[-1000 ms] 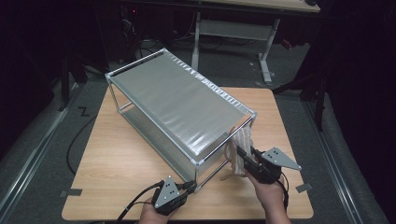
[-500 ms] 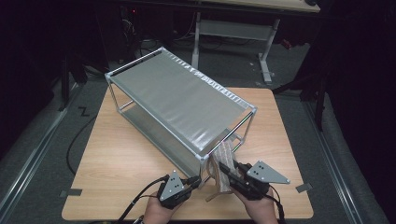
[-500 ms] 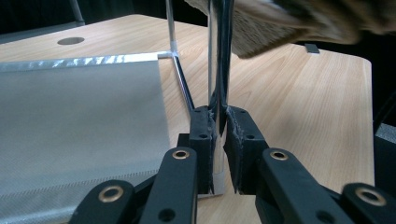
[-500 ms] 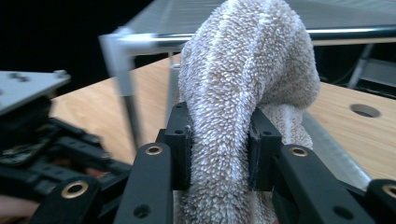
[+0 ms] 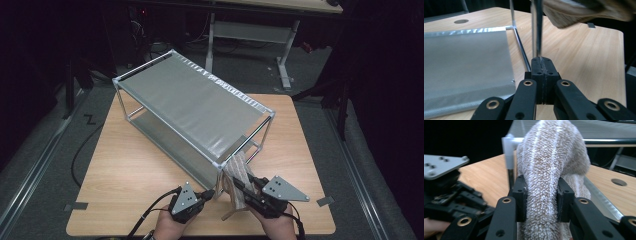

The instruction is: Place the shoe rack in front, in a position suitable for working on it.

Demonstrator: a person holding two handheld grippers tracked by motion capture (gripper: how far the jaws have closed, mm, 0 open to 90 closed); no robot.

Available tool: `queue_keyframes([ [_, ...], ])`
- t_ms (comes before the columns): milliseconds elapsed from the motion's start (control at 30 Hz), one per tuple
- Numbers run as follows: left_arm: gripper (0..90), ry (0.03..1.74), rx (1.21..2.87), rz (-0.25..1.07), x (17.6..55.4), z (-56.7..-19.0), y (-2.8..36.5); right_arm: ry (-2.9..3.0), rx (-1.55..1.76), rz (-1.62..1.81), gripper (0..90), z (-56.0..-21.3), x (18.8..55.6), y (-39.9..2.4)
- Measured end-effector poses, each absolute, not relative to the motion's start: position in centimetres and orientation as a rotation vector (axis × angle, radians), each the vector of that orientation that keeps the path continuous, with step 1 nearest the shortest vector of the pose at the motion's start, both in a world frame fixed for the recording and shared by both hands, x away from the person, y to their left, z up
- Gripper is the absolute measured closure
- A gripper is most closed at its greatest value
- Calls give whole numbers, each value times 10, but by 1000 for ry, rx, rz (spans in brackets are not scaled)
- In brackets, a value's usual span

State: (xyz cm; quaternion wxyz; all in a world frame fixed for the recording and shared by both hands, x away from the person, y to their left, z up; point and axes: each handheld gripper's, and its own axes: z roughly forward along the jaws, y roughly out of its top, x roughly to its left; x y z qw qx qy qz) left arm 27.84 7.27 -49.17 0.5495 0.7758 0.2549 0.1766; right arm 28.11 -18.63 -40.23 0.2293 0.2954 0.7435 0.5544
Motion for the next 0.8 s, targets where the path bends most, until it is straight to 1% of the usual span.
queue_keyframes([
  [67,883,610,1845,423,278,-493,72,2043,824,1527,679,-404,285,-190],
  [200,771,656,1824,440,279,-493,76,2048,826,1537,679,-404,291,-190],
  [333,663,641,1821,437,282,-491,77,2057,815,1547,679,-403,292,-186],
  [433,613,630,1829,459,285,-490,71,2064,798,1552,680,-403,291,-184],
  [500,621,639,1829,451,289,-491,67,2067,794,1551,679,-402,289,-182],
  [567,677,642,1837,442,292,-492,65,2068,791,1552,679,-402,287,-180],
  [600,743,650,1839,438,292,-493,65,2070,786,1558,679,-401,286,-180],
  [633,786,659,1836,437,292,-493,65,2070,779,1553,679,-401,286,-179],
  [667,802,661,1833,424,292,-492,67,2071,779,1559,680,-401,285,-178],
  [800,807,671,1833,422,288,-492,71,2059,794,1541,683,-402,286,-178],
])
